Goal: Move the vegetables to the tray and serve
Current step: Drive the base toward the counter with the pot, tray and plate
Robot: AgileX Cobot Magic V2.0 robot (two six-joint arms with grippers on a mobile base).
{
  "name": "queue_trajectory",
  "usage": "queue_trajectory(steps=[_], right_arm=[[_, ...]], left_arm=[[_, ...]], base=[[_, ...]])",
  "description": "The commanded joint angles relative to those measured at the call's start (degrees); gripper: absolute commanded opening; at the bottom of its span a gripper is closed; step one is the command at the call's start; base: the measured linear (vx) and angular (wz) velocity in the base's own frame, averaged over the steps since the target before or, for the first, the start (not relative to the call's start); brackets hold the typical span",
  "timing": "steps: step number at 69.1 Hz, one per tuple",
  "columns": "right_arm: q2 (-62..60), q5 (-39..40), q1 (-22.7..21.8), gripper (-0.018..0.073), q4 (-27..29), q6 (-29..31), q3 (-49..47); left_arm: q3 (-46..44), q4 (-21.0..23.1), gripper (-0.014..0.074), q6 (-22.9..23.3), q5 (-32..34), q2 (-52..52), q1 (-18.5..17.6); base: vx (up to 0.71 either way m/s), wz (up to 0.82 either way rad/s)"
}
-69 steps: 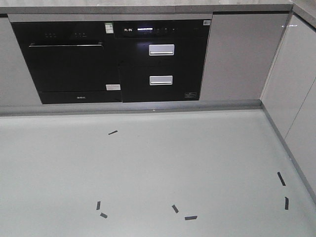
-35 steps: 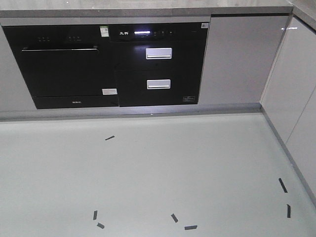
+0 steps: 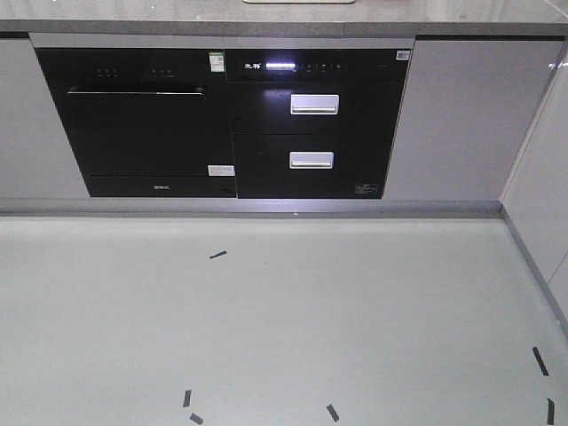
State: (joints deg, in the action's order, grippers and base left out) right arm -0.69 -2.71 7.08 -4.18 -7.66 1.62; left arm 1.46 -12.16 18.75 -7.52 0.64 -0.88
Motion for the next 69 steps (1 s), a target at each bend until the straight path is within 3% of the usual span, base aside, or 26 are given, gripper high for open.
queue_trajectory(steps=[1, 69], right_arm=[[-0.4, 4.2, -0.4, -0.0003, -0.5, 0.0, 0.9], [-0.4, 4.2, -0.4, -0.0003, -0.5, 0.0, 0.9]], left_arm=[[1.2, 0.0, -0.0006, 0.6, 3.8, 0.7, -0.1], [1.2, 0.0, -0.0006, 0.6, 3.8, 0.7, -0.1]], base=[[0.11, 0.06], [0.13, 0.02]])
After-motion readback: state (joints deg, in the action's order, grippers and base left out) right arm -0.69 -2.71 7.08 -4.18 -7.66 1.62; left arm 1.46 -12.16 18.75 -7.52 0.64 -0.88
